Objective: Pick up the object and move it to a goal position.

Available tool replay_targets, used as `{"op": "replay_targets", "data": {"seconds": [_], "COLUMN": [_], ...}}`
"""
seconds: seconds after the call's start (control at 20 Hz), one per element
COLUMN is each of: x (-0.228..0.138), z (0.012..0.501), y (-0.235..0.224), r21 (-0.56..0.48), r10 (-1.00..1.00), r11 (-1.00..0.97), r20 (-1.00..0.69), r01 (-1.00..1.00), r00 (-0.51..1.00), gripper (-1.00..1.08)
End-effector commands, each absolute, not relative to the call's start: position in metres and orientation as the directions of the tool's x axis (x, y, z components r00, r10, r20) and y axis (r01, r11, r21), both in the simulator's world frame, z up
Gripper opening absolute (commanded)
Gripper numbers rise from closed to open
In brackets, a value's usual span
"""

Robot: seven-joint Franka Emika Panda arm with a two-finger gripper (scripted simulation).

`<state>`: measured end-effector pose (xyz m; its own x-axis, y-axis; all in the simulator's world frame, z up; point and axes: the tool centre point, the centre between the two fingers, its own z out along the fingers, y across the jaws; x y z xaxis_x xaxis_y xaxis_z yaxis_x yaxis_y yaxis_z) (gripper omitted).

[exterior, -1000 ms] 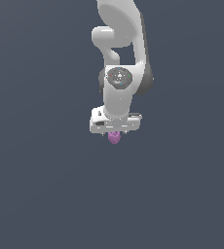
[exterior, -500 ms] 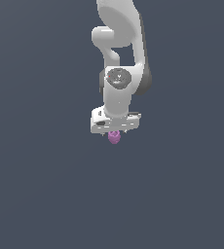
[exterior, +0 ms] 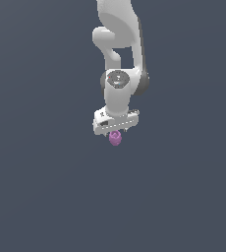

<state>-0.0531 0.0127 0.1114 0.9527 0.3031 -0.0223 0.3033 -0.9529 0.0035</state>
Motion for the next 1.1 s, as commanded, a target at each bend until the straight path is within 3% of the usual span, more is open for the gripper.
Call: {"op": "replay_targets", "data": {"seconds": [0.0,0.6,1.05], "x": [-0.060,-0.068,-0.070], "z": [0.107,0.098,0.061], "y": [0.013,0.014,0.014], "r21": [0.002,0.000,0.000], "r10": [0.335,0.370,0.374], "r11": [-0.942,-0.929,-0.928], "r20": [-0.012,-0.002,0.000], "r01": [0.335,0.370,0.374], "r00": [0.942,0.929,0.928], "gripper": [1.00,1.00,1.00]}}
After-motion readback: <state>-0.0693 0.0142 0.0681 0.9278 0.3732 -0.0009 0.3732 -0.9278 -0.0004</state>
